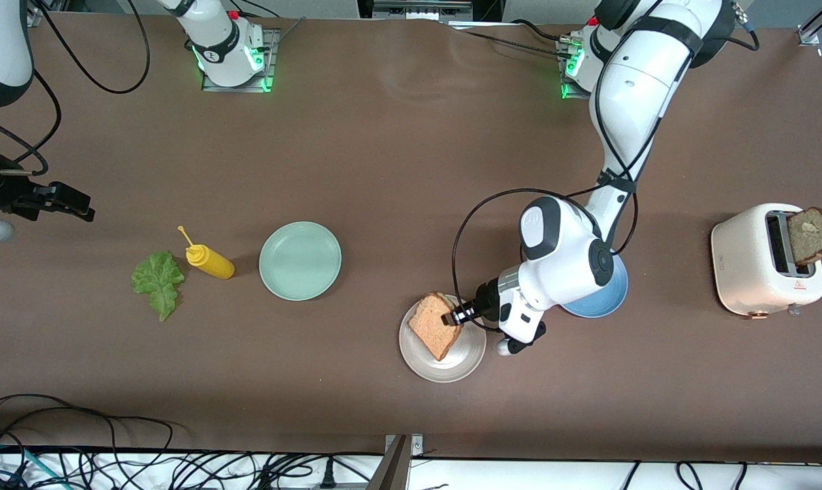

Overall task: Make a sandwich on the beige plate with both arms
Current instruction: 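Lay the bread slice flat on the beige plate with the left gripper, then release the bread with the left gripper while the right gripper grasps the lettuce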

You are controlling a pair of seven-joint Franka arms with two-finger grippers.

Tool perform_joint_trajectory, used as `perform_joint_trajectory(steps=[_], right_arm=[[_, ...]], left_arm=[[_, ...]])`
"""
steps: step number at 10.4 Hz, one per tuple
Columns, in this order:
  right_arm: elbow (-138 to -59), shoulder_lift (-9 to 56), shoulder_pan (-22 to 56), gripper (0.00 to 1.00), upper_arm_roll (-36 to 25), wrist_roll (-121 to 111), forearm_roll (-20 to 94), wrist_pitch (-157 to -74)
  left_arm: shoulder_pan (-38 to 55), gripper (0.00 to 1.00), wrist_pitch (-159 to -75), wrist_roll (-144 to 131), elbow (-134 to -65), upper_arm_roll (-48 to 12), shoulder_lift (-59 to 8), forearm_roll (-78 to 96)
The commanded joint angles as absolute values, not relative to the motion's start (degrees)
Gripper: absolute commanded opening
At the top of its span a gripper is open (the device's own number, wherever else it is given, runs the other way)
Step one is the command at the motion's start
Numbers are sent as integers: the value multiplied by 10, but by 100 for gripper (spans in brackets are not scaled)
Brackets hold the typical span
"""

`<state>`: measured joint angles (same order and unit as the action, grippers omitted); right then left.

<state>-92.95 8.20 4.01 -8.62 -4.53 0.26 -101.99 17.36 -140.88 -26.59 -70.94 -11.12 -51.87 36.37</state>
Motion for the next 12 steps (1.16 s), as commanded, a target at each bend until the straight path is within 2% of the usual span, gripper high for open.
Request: perform_joint_trajectory(steps=[1, 5, 6, 8, 9, 11, 12], right_arm=[[-932, 90, 40, 100, -88, -40, -8, -1025], [-931, 119, 44, 100, -86, -41, -5, -1021], [-931, 123, 45, 100, -86, -41, -4, -1022], [-927, 123, 45, 100, -86, -45, -7, -1021], [-927, 125, 45, 100, -86, -46, -6, -1024], [-902, 163, 44, 100, -86, -46, -4, -1025], [-875, 192, 40, 100, -86, -50, -3, -1024]], left_arm=[[191, 0, -1448, -258, -693, -105, -541, 378], [198, 0, -1478, -258, -691, -105, -554, 378], [196, 5, -1478, -258, -692, -105, -553, 376], [190, 68, -1478, -258, -692, -100, -545, 373], [189, 84, -1476, -258, -693, -95, -542, 364], [189, 100, -1470, -258, -699, -94, -540, 291], [188, 100, -1452, -259, -701, -94, -539, 277]])
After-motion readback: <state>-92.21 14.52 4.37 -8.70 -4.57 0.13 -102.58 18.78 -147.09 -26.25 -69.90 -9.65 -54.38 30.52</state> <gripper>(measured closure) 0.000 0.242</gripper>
